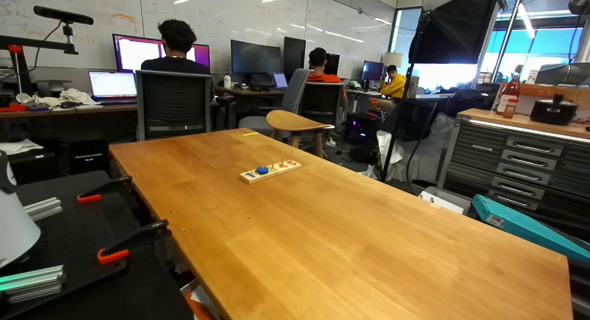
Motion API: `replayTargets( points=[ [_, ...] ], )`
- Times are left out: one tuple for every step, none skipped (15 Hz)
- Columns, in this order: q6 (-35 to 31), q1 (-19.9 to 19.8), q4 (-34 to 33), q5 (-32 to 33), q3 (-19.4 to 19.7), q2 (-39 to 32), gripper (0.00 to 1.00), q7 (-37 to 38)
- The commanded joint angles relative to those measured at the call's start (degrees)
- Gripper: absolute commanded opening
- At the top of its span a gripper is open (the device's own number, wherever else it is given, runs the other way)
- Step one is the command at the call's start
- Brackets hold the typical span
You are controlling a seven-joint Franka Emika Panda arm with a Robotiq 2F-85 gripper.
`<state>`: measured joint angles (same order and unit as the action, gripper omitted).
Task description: Remove the blue disc from the wooden board and put it on the table
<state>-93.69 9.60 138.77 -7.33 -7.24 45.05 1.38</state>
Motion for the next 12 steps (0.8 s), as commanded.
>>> replayTargets(
  points=[
    [0.2, -0.4, -0.2, -0.2, -0.3, 0.0, 1.0, -0.2],
    [0.2, -0.4, -0.2, -0.2, -0.3, 0.0, 1.0, -0.2],
    [0.2, -0.4, -0.2, -0.2, -0.3, 0.0, 1.0, -0.2],
    [0.2, -0.4, -0.2, -0.2, -0.3, 0.0, 1.0, -0.2],
    [0.2, -0.4, -0.2, -0.2, -0.3, 0.0, 1.0, -0.2],
    [0.2, -0.4, -0.2, -0.2, -0.3, 0.0, 1.0, -0.2],
    [0.2, -0.4, -0.2, -0.2, -0.3, 0.0, 1.0, -0.2],
    [0.2, -0.4, -0.2, -0.2, -0.3, 0.0, 1.0, -0.2],
    [0.2, -0.4, -0.2, -0.2, -0.3, 0.0, 1.0, -0.2],
    [0.2, -0.4, -0.2, -0.2, -0.3, 0.0, 1.0, -0.2],
    [0.2, -0.4, -0.2, -0.2, -0.3, 0.0, 1.0, -0.2],
    [-1.4, -0.8, -0.1, 0.2, -0.9, -1.9, 1.0, 0.3]
  ],
)
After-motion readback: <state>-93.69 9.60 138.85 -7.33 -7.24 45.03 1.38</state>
